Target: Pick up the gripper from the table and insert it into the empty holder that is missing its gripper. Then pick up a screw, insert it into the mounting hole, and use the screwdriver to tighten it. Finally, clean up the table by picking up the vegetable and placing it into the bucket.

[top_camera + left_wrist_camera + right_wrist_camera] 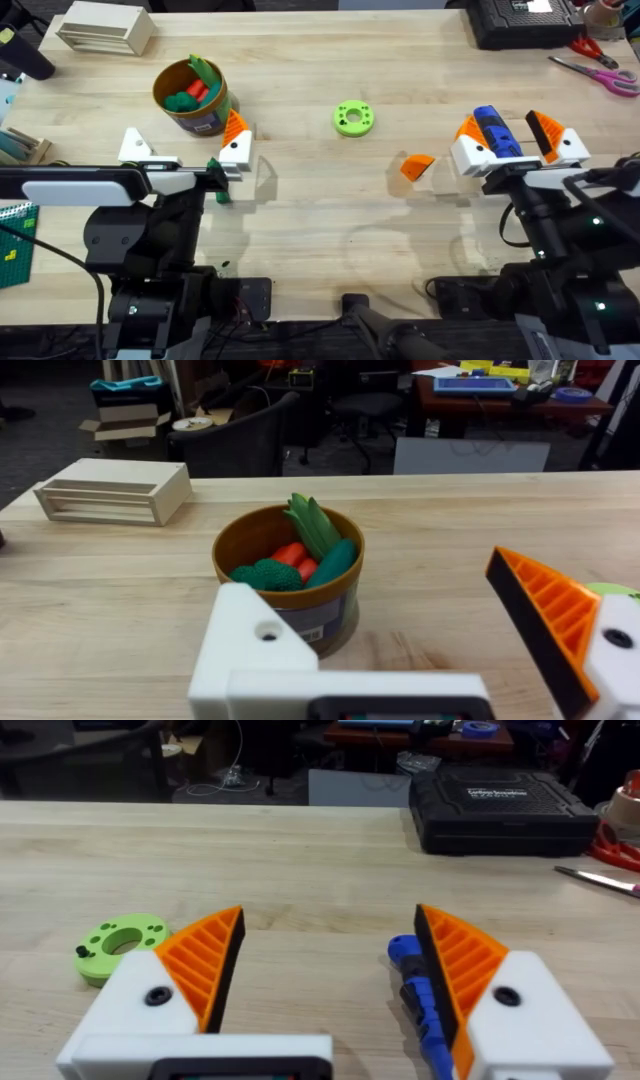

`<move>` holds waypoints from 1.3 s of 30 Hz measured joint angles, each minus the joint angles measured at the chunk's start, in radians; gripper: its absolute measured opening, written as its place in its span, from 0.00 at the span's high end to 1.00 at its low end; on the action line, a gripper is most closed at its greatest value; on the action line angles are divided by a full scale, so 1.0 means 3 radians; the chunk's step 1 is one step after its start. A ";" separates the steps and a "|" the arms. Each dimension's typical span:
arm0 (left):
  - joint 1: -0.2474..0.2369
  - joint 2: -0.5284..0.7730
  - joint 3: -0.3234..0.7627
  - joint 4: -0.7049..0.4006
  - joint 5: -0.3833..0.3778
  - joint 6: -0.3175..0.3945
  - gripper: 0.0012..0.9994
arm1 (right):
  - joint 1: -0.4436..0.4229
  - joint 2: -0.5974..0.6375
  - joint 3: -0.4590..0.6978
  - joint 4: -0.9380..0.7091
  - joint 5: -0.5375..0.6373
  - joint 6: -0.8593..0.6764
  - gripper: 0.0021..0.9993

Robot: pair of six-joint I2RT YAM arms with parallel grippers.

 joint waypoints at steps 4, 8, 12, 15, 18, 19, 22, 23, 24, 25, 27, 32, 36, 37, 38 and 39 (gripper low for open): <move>0.0000 0.0000 0.0000 -0.0001 0.0000 0.0000 0.00 | 0.0000 0.0000 0.0000 -0.0010 0.0000 0.0000 0.01; 0.0000 -0.0001 0.0000 0.0000 0.0000 0.0000 0.00 | 0.0000 0.0000 0.0001 -0.0024 0.0001 0.0000 0.01; 0.0000 0.0000 0.0000 0.0000 0.0000 0.0001 0.00 | 0.0000 0.0000 0.0001 -0.0024 0.0001 0.0000 0.01; 0.0000 -0.0001 0.0001 0.0000 0.0000 0.0003 0.00 | 0.0000 0.0000 0.0003 -0.0022 0.0001 0.0038 0.01; 0.0000 0.0000 0.0051 -0.0061 0.0000 0.0002 0.00 | 0.0000 0.0006 0.0039 -0.0096 0.0001 0.0204 0.01; 0.0000 -0.0001 0.0107 -0.0132 0.0000 0.0004 0.00 | 0.0000 0.0020 0.0104 -0.0222 0.0001 0.0249 0.01; 0.0000 0.0047 0.0523 -0.0553 0.0000 0.0011 0.00 | 0.0000 0.0132 0.0431 -0.0760 -0.0012 0.0304 0.01; 0.0000 0.0104 0.0724 -0.0741 0.0001 0.0011 0.00 | 0.0000 0.0201 0.0592 -0.0947 -0.0013 0.0302 0.01; 0.0000 0.0163 0.0905 -0.0904 0.0001 0.0012 0.00 | 0.0000 0.0276 0.0756 -0.1103 -0.0015 0.0300 0.01; 0.0000 0.0257 0.1151 -0.1116 0.0001 0.0013 0.00 | 0.0000 0.0368 0.0948 -0.1231 -0.0017 0.0289 0.01; 0.0000 0.0471 0.1587 -0.1525 0.0001 0.0012 0.00 | 0.0000 0.0569 0.1352 -0.1465 -0.0025 0.0261 0.01; 0.0000 0.1162 0.2499 -0.2537 0.0002 0.0013 0.00 | 0.0000 0.1086 0.2204 -0.1935 -0.0025 0.0227 0.01; 0.0000 0.1705 0.2870 -0.2869 0.0039 0.0013 0.00 | 0.0000 0.1381 0.2490 -0.2040 -0.0027 0.0224 0.01; 0.0000 0.1805 0.2900 -0.2859 0.0070 0.0013 0.00 | 0.0000 0.1416 0.2502 -0.2047 -0.0027 0.0224 0.01; 0.0000 0.1885 0.2916 -0.2856 0.0101 0.0013 0.00 | 0.0000 0.1431 0.2502 -0.2057 -0.0027 0.0224 0.01; 0.0000 0.1965 0.2921 -0.2868 0.0147 0.0013 0.00 | 0.0000 0.1444 0.2502 -0.2078 -0.0027 0.0224 0.01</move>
